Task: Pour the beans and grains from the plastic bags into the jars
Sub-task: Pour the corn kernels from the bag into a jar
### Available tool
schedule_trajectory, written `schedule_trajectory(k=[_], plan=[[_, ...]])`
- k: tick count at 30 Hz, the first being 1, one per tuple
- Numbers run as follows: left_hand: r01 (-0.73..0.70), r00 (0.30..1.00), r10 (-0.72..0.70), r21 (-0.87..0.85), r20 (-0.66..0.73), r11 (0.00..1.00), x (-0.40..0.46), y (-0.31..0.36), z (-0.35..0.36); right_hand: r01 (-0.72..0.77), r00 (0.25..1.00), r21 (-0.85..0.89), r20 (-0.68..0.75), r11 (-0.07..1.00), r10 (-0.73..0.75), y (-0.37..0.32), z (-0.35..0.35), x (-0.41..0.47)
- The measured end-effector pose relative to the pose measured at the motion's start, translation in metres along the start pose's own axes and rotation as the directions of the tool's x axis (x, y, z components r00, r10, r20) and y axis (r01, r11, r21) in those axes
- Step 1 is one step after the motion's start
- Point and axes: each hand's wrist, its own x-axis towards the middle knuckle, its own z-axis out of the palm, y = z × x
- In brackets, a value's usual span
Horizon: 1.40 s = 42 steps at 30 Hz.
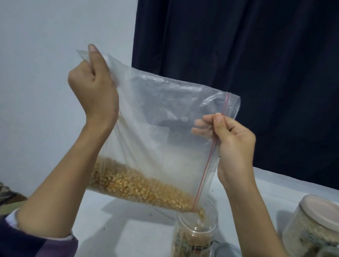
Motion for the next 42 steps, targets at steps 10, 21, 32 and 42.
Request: schedule_trajectory(k=[10, 21, 32, 42], plan=[[0.001, 1.000, -0.001, 0.001, -0.008, 1.000, 0.0007, -0.0006, -0.0010, 0.000, 1.000, 0.014, -0.021, 1.000, 0.000, -0.0003, -0.0007, 0.0017], [0.013, 1.000, -0.013, -0.014, -0.015, 1.000, -0.0015, -0.0001, -0.0035, 0.009, 1.000, -0.013, 0.021, 1.000, -0.008, -0.0006, 0.0021, 0.0003], [0.018, 1.000, -0.018, -0.015, 0.000, 1.000, -0.0013, -0.0024, -0.0047, 0.010, 1.000, -0.027, -0.018, 1.000, -0.010, -0.0011, -0.0021, 0.0013], [0.016, 1.000, -0.016, -0.010, 0.010, 1.000, -0.0046, -0.0034, -0.0032, 0.008, 1.000, -0.043, 0.014, 0.999, -0.008, 0.0016, 0.0000, 0.0002]])
